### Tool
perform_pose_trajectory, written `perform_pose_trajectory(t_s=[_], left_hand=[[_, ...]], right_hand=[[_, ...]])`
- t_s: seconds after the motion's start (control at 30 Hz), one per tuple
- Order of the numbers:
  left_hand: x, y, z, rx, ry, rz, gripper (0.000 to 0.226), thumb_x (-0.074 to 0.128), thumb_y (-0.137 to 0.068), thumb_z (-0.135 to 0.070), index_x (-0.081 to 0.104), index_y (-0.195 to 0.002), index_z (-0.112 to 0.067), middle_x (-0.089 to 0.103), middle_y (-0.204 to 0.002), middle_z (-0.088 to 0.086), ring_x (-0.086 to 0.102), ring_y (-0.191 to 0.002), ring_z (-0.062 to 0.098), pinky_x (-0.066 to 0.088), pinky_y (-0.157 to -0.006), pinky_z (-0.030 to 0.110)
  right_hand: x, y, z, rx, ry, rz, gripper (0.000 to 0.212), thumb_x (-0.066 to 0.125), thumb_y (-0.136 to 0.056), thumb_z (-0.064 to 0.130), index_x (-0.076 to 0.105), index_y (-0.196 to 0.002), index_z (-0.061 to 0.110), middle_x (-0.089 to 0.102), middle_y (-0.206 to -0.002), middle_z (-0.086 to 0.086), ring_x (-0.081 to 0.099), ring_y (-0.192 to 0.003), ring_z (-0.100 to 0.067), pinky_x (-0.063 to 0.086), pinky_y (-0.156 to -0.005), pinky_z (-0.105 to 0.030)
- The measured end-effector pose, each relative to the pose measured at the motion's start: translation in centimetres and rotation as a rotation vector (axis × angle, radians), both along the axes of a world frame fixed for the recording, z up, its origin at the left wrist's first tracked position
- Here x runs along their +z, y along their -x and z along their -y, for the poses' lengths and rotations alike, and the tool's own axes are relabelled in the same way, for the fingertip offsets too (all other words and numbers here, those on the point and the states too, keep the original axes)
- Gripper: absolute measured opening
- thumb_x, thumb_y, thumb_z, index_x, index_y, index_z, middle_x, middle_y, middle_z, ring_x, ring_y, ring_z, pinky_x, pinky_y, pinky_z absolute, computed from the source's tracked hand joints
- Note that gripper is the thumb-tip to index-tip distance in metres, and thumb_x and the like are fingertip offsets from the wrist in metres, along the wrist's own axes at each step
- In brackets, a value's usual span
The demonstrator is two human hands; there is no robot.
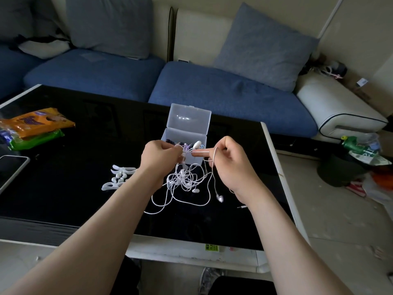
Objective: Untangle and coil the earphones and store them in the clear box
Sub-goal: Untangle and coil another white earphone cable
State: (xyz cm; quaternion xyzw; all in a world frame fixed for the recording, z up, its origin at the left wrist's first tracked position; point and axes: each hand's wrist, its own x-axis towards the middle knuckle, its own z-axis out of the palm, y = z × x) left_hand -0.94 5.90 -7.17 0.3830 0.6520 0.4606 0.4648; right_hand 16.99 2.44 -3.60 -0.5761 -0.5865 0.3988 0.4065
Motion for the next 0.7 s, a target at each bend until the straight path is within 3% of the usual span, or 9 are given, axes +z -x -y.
perform_pose_trajectory(t_s=[0.07,0.13,0.23,0.33,0.43,0.53,0.6,0.7], left_hand=[[0.0,0.0,0.1,-0.005,-0.015,-0.054,0.009,0.07,-0.078,-0.007,0.067,-0.07,-0.006,0.076,-0.075,0.016,0.064,-0.068,0.029,0.057,-0.067,0.043],[0.0,0.1,0.1,0.009,-0.042,-0.116,0.009,0.076,-0.077,-0.004,0.069,-0.075,-0.009,0.077,-0.083,0.016,0.073,-0.075,0.034,0.064,-0.072,0.048],[0.0,0.2,0.0,-0.042,-0.076,-0.124,0.011,0.078,-0.085,-0.005,0.073,-0.088,-0.014,0.076,-0.087,0.007,0.074,-0.074,0.019,0.061,-0.066,0.034],[0.5,-0.1,0.4,-0.154,-0.036,-0.094,0.009,0.068,-0.093,-0.006,0.075,-0.093,-0.012,0.072,-0.081,0.004,0.065,-0.063,0.012,0.049,-0.055,0.017],[1.1,0.0,0.7,-0.224,0.014,-0.116,0.022,0.051,-0.097,-0.01,0.068,-0.085,-0.003,0.067,-0.077,0.005,0.059,-0.068,0.017,0.045,-0.064,0.023],[1.6,-0.1,0.9,-0.302,0.076,-0.075,0.033,0.041,-0.103,-0.016,0.071,-0.091,-0.009,0.08,-0.088,0.006,0.071,-0.08,0.021,0.045,-0.073,0.033],[1.5,-0.1,0.9,-0.339,0.129,-0.066,0.032,0.041,-0.102,-0.021,0.071,-0.093,-0.014,0.08,-0.086,0.005,0.07,-0.081,0.021,0.044,-0.083,0.038],[1.1,-0.1,0.7,-0.342,0.14,-0.114,0.022,0.049,-0.095,-0.022,0.07,-0.096,-0.014,0.069,-0.081,0.002,0.059,-0.077,0.02,0.043,-0.076,0.036]], right_hand=[[-0.3,0.0,-0.2,0.005,0.014,-0.045,0.009,0.048,-0.103,0.012,0.049,-0.095,0.016,0.081,-0.093,-0.01,0.051,-0.07,-0.018,0.046,-0.069,-0.028],[-0.4,-0.1,-0.4,0.007,0.039,-0.105,0.005,0.043,-0.105,0.01,0.045,-0.101,0.014,0.083,-0.098,0.001,0.052,-0.077,-0.019,0.047,-0.081,-0.035],[-0.2,-0.4,-0.5,-0.037,0.069,-0.215,0.008,0.041,-0.108,0.009,0.04,-0.102,0.015,0.083,-0.097,-0.001,0.052,-0.069,-0.01,0.039,-0.075,-0.027],[-0.1,-0.4,-0.7,-0.085,0.109,-0.357,0.012,0.039,-0.11,0.011,0.039,-0.099,0.017,0.083,-0.097,-0.01,0.047,-0.068,-0.015,0.034,-0.065,-0.029],[0.4,-0.3,-0.9,-0.105,0.137,-0.45,0.017,0.033,-0.11,0.011,0.037,-0.095,0.017,0.082,-0.095,-0.017,0.043,-0.065,-0.017,0.028,-0.061,-0.032],[0.5,-0.2,-1.0,-0.125,0.187,-0.497,0.016,0.026,-0.111,0.013,0.037,-0.099,0.014,0.081,-0.094,-0.02,0.042,-0.061,-0.016,0.027,-0.059,-0.03],[0.5,-0.1,-1.0,-0.133,0.214,-0.519,0.013,0.025,-0.111,0.014,0.035,-0.103,0.013,0.081,-0.094,-0.021,0.041,-0.06,-0.016,0.027,-0.059,-0.03],[0.4,-0.3,-1.1,-0.15,0.204,-0.516,0.013,0.025,-0.108,0.014,0.037,-0.103,0.014,0.081,-0.093,-0.022,0.04,-0.06,-0.016,0.028,-0.06,-0.03]])
